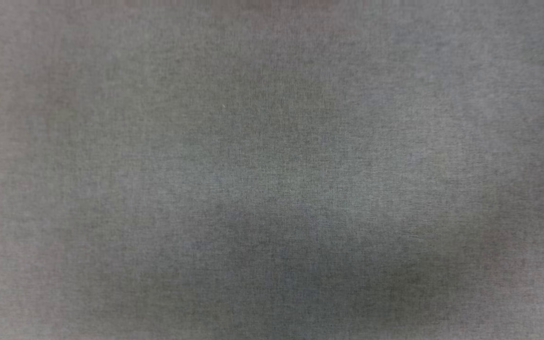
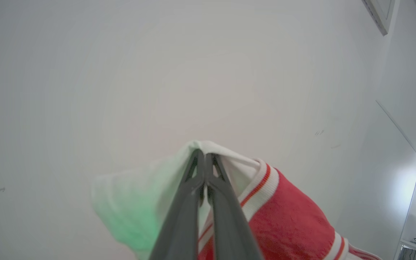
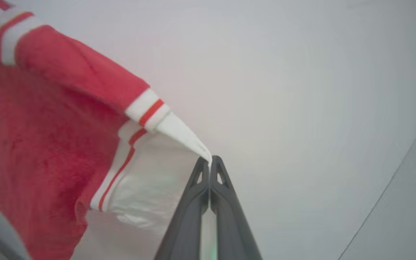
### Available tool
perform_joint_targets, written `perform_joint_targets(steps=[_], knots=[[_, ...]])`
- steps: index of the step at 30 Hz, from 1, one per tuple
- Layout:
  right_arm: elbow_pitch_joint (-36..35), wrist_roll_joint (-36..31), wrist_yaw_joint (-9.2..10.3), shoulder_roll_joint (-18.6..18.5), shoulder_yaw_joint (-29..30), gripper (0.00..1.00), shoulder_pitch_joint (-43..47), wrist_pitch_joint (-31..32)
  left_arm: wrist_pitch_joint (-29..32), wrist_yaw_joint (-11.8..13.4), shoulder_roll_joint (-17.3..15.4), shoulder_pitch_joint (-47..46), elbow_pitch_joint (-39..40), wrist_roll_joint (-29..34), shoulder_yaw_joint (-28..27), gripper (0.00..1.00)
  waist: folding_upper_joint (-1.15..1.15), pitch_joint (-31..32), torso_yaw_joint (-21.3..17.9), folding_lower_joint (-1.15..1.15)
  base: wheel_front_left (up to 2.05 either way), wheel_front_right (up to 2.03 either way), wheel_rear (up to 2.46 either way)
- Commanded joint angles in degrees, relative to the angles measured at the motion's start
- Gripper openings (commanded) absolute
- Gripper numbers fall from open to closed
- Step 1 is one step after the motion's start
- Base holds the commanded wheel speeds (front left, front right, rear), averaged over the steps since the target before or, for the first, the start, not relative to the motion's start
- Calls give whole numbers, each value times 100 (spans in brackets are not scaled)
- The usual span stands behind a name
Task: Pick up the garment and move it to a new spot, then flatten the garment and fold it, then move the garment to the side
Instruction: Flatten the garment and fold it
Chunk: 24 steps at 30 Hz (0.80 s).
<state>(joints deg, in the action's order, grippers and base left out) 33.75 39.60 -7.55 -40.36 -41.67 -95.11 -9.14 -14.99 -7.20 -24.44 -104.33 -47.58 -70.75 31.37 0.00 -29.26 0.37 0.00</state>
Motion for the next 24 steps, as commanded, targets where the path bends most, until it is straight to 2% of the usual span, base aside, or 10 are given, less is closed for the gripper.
perform_joint_targets(steps=[1, 3, 8, 14, 15, 16, 17, 18, 24], knots=[[139, 20, 12, -29, -137, 0, -34, -147, -12, -24, 92, 335, 126, 118, -153, 0, 0, 236, -4, 0, 0, 0, 0], [150, 101, 12, -105, -359, 0, 89, -201, -8, -28, 97, 682, 310, 99, 11, 0, 0, 306, 9, 0, 0, 0, 0], [-159, 406, 12, -416, -1018, 0, 627, -187, 391, -31, -193, 1920, 893, -277, 502, 0, 0, 380, -25, 0, 0, 0, 0], [-1124, 923, 12, -1260, -1792, 0, 1740, 84, 947, -32, -572, 3723, 1534, -707, 1216, 0, 0, 459, 58, 0, 0, 0, 0], [-1124, 923, 12, -1260, -1792, 0, 1740, 84, 947, -32, -572, 3723, 1534, -707, 1216, 0, 0, 459, 58, 0, 0, 0, 0], [-1550, 1152, 12, -1602, -1998, 0, 2237, 192, 1050, -32, -699, 4315, 1907, -830, 1451, 0, 0, 504, 75, 0, 0, 0, 0], [-1771, 1250, 12, -1784, -2081, 0, 2465, 247, 1068, -32, -786, 4591, 2075, -925, 1518, 0, 0, 526, 82, 0, 0, 0, 0], [-1771, 1250, 12, -1784, -2081, 0, 2465, 247, 1068, -32, -786, 4591, 2075, -925, 1518, 0, 0, 526, 82, 0, 0, 0, 0], [-2725, 1851, 12, -2593, -2312, 0, 3903, 475, 1222, -33, -1406, 5949, 3101, -1123, 2130, 0, 0, 823, 101, 0, 0, 0, 0]])
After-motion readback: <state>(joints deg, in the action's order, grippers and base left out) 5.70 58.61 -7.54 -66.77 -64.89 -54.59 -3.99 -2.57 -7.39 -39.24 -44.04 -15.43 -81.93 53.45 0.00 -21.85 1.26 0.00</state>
